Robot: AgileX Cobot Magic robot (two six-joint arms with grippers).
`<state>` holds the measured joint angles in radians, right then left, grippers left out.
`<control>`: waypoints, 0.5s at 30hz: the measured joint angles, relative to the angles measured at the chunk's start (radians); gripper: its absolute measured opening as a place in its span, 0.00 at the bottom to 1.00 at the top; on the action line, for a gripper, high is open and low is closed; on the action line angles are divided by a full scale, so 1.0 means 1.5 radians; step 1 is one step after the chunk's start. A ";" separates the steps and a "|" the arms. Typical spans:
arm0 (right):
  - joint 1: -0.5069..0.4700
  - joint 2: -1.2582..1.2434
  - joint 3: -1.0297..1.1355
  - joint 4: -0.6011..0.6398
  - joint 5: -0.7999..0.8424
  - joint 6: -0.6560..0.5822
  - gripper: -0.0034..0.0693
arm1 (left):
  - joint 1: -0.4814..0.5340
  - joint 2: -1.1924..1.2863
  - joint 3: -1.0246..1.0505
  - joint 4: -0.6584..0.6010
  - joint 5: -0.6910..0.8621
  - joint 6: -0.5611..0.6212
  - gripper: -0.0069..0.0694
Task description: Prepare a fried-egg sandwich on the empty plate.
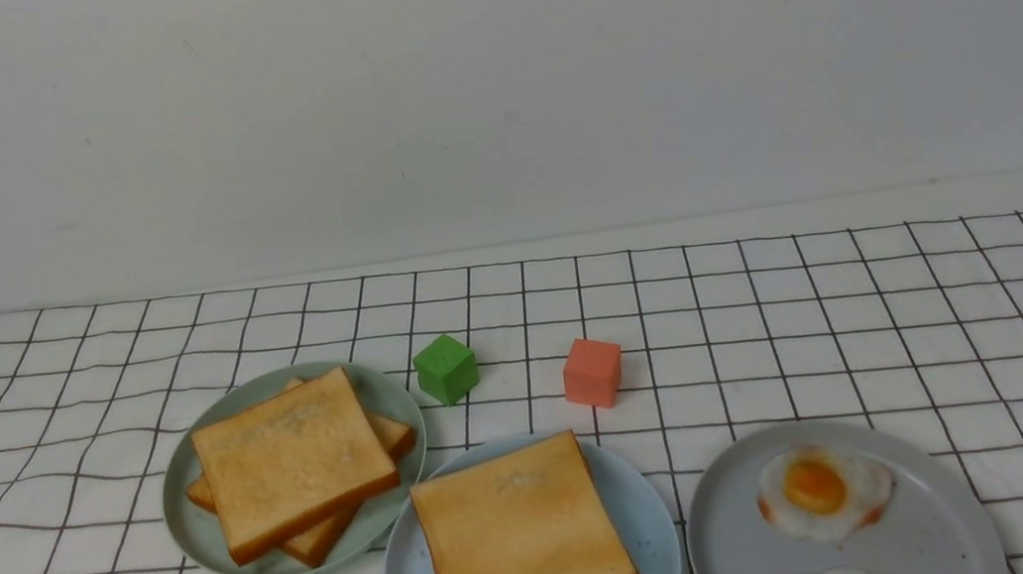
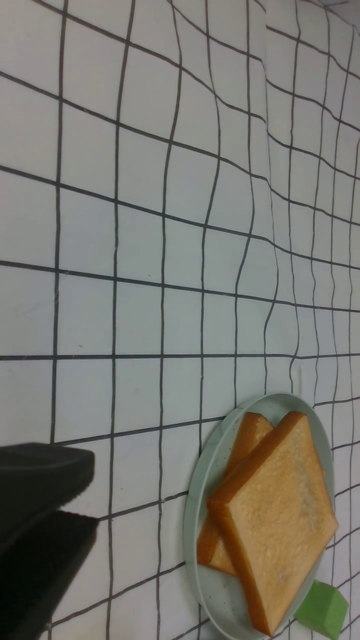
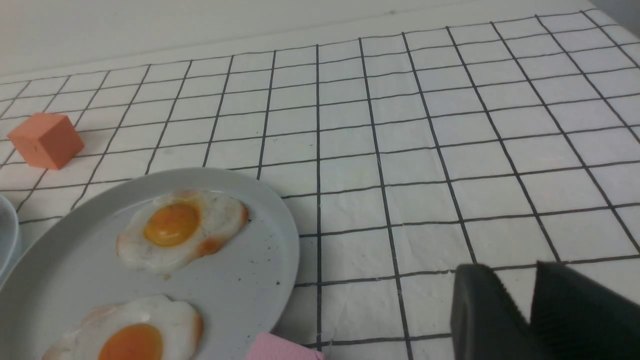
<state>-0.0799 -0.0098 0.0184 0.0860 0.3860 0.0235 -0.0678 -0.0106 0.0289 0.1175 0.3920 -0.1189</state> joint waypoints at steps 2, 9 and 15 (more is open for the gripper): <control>0.000 0.000 0.000 0.000 0.000 0.000 0.31 | 0.000 0.000 0.000 0.000 0.000 0.000 0.27; 0.000 0.000 0.000 0.000 0.000 0.000 0.32 | 0.000 0.000 0.000 0.000 0.000 0.000 0.27; 0.000 0.000 0.000 0.000 0.000 0.000 0.33 | 0.000 0.000 0.000 0.000 0.000 0.000 0.28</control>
<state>-0.0799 -0.0098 0.0184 0.0860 0.3860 0.0235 -0.0678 -0.0106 0.0289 0.1175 0.3920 -0.1189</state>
